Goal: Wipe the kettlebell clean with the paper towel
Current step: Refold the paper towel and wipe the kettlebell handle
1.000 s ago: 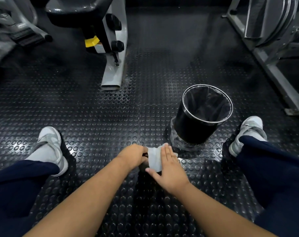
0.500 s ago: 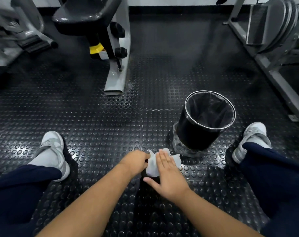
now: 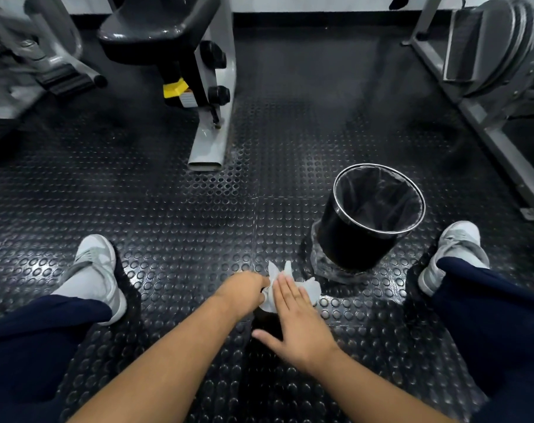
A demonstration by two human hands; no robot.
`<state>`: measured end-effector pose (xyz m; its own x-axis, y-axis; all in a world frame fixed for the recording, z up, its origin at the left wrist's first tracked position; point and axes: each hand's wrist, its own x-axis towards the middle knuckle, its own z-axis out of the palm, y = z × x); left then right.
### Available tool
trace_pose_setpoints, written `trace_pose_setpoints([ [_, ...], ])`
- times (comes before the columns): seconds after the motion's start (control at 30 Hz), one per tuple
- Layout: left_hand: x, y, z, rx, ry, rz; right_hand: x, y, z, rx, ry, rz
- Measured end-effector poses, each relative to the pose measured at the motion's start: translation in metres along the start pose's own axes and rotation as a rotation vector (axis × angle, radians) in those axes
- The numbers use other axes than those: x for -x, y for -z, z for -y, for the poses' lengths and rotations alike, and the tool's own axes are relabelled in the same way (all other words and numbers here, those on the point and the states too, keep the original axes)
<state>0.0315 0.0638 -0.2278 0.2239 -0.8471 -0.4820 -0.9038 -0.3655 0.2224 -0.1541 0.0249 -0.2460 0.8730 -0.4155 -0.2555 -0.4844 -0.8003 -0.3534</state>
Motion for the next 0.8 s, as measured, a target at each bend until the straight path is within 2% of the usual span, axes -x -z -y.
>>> trace_pose_setpoints([
  [0.07,0.0,0.0,0.0,0.01,-0.017,-0.003,0.012,-0.004,-0.008,-0.007,0.004,0.008],
  [0.27,-0.001,-0.003,0.001,0.068,-0.009,0.007,-0.002,-0.005,-0.018,-0.089,-0.17,-0.056],
  [0.4,0.001,0.001,-0.001,0.039,0.0,0.014,-0.01,-0.003,-0.002,-0.056,-0.096,-0.042],
  [0.5,0.002,0.001,-0.001,0.024,0.002,0.015,0.007,-0.007,-0.015,-0.021,-0.05,-0.026],
  [0.67,-0.001,0.0,0.002,0.07,-0.011,0.032,0.004,-0.006,-0.037,-0.098,-0.207,-0.038],
  [0.8,-0.001,0.001,0.002,0.06,-0.01,0.021,-0.01,0.001,-0.004,-0.044,-0.091,0.007],
])
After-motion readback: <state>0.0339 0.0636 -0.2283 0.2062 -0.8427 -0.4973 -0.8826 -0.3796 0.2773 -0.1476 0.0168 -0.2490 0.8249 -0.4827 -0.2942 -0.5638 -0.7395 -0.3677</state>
